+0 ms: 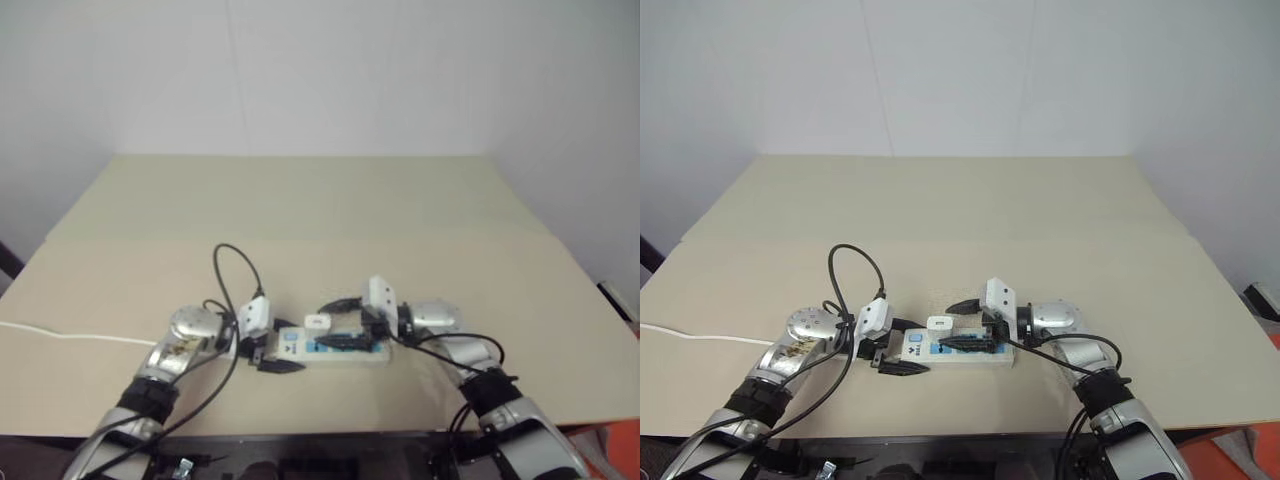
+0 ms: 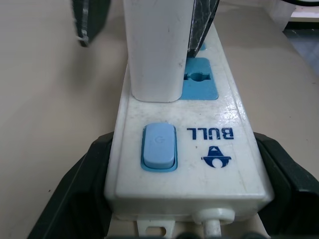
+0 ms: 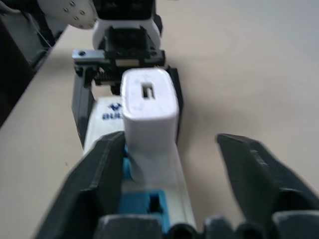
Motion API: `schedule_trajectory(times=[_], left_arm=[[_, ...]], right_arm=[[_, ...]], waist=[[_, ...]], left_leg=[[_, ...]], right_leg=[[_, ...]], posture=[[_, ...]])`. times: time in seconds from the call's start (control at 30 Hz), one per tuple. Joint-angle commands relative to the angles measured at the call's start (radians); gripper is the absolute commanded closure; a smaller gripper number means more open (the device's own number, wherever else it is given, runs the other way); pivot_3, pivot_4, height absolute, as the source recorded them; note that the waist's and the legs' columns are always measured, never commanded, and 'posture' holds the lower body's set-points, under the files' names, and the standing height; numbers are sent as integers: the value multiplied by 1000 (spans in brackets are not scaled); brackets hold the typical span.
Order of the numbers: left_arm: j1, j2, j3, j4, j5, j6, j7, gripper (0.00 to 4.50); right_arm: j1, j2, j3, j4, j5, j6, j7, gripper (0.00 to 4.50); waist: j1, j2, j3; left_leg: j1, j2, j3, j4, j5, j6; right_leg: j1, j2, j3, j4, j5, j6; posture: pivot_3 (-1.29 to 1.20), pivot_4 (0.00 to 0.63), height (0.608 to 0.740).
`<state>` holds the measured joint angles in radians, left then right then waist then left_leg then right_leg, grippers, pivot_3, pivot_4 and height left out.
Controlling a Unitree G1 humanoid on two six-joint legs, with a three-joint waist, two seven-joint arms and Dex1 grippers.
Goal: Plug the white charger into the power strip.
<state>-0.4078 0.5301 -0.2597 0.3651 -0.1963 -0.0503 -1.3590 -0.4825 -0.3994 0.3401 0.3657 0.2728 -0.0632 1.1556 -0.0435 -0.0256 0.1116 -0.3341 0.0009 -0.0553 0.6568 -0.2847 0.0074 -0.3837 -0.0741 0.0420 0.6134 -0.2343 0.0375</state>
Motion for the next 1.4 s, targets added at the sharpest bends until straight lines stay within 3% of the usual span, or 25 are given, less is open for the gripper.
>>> schedule_trajectory(times=[0.03, 0.17, 0.2, 0.27, 0.57, 0.77, 1.13, 1.4], left_arm=[[13, 33, 6, -8, 12, 5, -18, 1180], [9, 33, 10, -25, 4, 33, -12, 1180], [6, 40, 11, -40, -5, 54, -23, 466], [5, 50, 24, -84, -37, 95, -40, 40], [37, 147, 108, -285, -158, 242, -80, 13], [66, 247, 208, -397, -254, 325, -92, 13], [203, 430, 434, -491, -357, 397, -100, 13], [261, 454, 487, -533, -381, 423, -69, 13]], right_arm=[[65, -34, 39, 118, -94, 68, 8, 22], [69, -47, 25, 88, -91, 68, 9, 22], [68, -54, 15, 73, -82, 72, 11, 0], [66, -72, -10, 37, -63, 83, 16, 0], [83, -195, -160, -173, 41, 177, 61, 0], [123, -343, -291, -318, 131, 247, 113, 0], [259, -579, -566, -475, 267, 390, 151, 0], [323, -640, -633, -557, 277, 459, 116, 0]], waist=[[0, 0, 0], [1, 0, 0], [1, 0, 0], [2, 0, 1], [37, 7, 22], [30, 11, 31], [30, 12, 42], [30, 12, 43]], left_leg=[[0, 0, 0, 0, 0, 0], [0, 0, 0, -1, 0, 0], [0, 0, 0, -1, 0, 0], [-1, 0, 0, -1, 0, 0], [-7, -2, 0, -1, 0, 0], [-22, -2, 0, 0, 0, 0], [-20, -2, 2, -7, 0, 0], [-19, -2, 3, -7, 0, 0]], right_leg=[[0, 0, 0, 0, 0, 0], [0, 0, 0, 0, 0, 0], [0, 0, 0, 0, 0, 0], [-1, 0, 0, 0, 0, 0], [-5, -3, -1, -3, -1, 0], [-21, -3, -1, -1, 0, 0], [-20, -3, -1, -4, -1, 0], [-19, -3, 0, -3, -1, 0]], posture=[[0, 150, 740], [0, 150, 740], [0, 150, 740], [0, 150, 740], [0, 150, 740], [0, 150, 740], [0, 150, 740], [0, 150, 740]])
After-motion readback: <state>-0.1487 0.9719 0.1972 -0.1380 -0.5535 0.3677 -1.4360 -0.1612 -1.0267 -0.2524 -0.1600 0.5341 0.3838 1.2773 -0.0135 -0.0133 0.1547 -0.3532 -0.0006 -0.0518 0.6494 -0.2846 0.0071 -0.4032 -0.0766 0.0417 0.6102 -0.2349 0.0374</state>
